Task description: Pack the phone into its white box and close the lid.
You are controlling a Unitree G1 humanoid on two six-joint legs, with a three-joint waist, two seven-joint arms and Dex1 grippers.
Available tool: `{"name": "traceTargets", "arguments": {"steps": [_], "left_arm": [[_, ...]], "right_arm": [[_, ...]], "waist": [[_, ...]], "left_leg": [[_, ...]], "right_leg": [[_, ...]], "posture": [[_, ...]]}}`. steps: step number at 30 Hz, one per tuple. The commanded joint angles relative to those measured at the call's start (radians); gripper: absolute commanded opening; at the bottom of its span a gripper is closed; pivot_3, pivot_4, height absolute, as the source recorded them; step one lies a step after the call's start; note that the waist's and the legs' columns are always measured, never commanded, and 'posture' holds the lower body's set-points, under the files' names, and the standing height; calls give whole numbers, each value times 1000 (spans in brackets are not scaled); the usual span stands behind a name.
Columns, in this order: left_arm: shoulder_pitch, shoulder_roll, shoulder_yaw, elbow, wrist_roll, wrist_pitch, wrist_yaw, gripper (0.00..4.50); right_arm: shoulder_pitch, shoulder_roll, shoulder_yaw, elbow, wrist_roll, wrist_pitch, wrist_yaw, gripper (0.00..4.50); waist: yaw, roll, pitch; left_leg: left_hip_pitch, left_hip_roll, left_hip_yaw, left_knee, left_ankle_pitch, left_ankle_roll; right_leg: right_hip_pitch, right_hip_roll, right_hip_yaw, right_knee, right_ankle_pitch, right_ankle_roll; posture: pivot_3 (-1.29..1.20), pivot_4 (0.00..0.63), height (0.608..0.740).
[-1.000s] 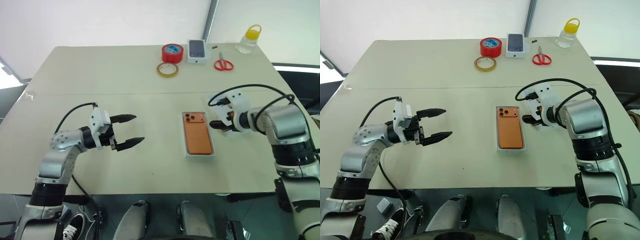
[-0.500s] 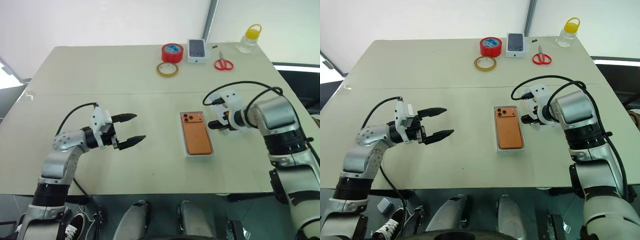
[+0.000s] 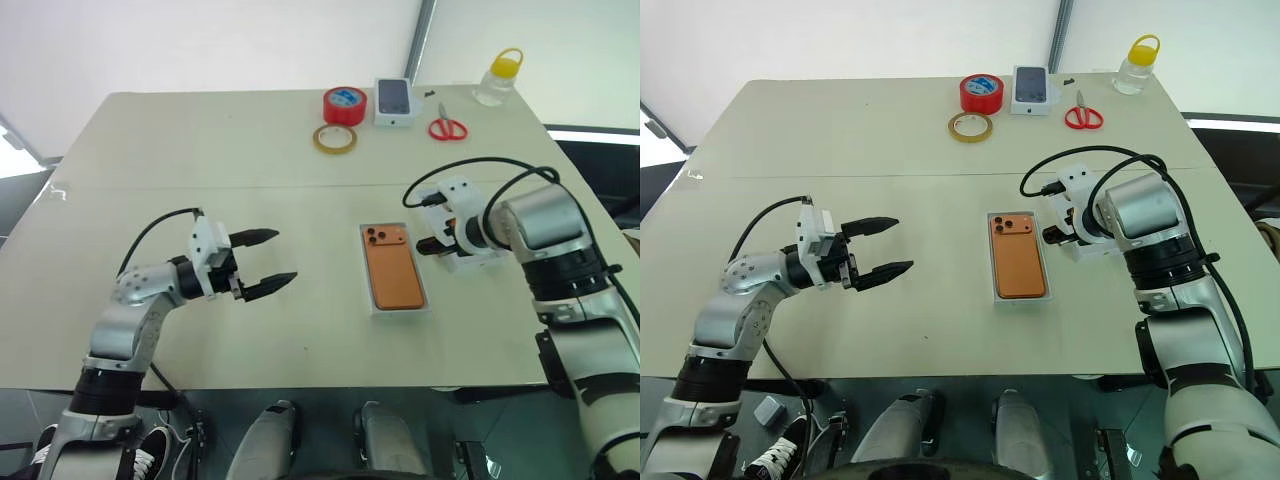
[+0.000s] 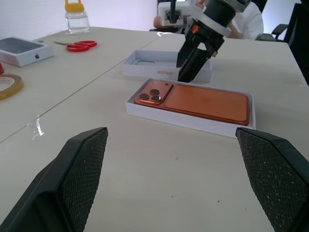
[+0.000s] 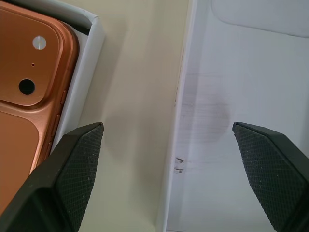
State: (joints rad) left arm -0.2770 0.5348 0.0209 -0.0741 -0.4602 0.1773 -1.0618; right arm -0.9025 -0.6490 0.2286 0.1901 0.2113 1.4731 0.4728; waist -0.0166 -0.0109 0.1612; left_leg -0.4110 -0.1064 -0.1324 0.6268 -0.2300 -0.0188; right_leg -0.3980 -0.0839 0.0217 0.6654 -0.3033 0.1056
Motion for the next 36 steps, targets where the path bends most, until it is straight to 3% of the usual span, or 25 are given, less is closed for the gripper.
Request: {"name": "traceTargets", "arguments": {"steps": [1,8,11,17,36], "left_arm": [[6,-7,5,-34,0,-22,11,4467],[22,-16,3,-48,2,-24,29,4467],[25,-17,3,-55,1,-21,35,4500],[26,-18,0,-60,-2,-16,45,4500],[12,-27,-4,-54,-4,-4,67,4500]], "right_arm": [[-38,-15,6,9,-15,-17,-1,4484],[-65,-13,25,57,-25,-34,4,4484],[-59,-13,35,64,-27,-42,9,3179],[-25,-30,69,72,-49,-62,15,79],[-30,29,-35,66,-27,2,-7,31]], "waist": [[0,0,0],[0,0,0],[0,0,0],[0,0,0],[0,0,0]], "left_leg": [[0,0,0,0,0,0],[0,0,0,0,0,0],[0,0,0,0,0,0],[0,0,0,0,0,0],[0,0,0,0,0,0]], "right_leg": [[0,0,0,0,0,0],[0,0,0,0,0,0],[0,0,0,0,0,0],[0,0,0,0,0,0],[0,0,0,0,0,0]], "posture": [[0,150,740],[0,150,740],[0,150,740],[0,150,740],[0,150,740]]}}
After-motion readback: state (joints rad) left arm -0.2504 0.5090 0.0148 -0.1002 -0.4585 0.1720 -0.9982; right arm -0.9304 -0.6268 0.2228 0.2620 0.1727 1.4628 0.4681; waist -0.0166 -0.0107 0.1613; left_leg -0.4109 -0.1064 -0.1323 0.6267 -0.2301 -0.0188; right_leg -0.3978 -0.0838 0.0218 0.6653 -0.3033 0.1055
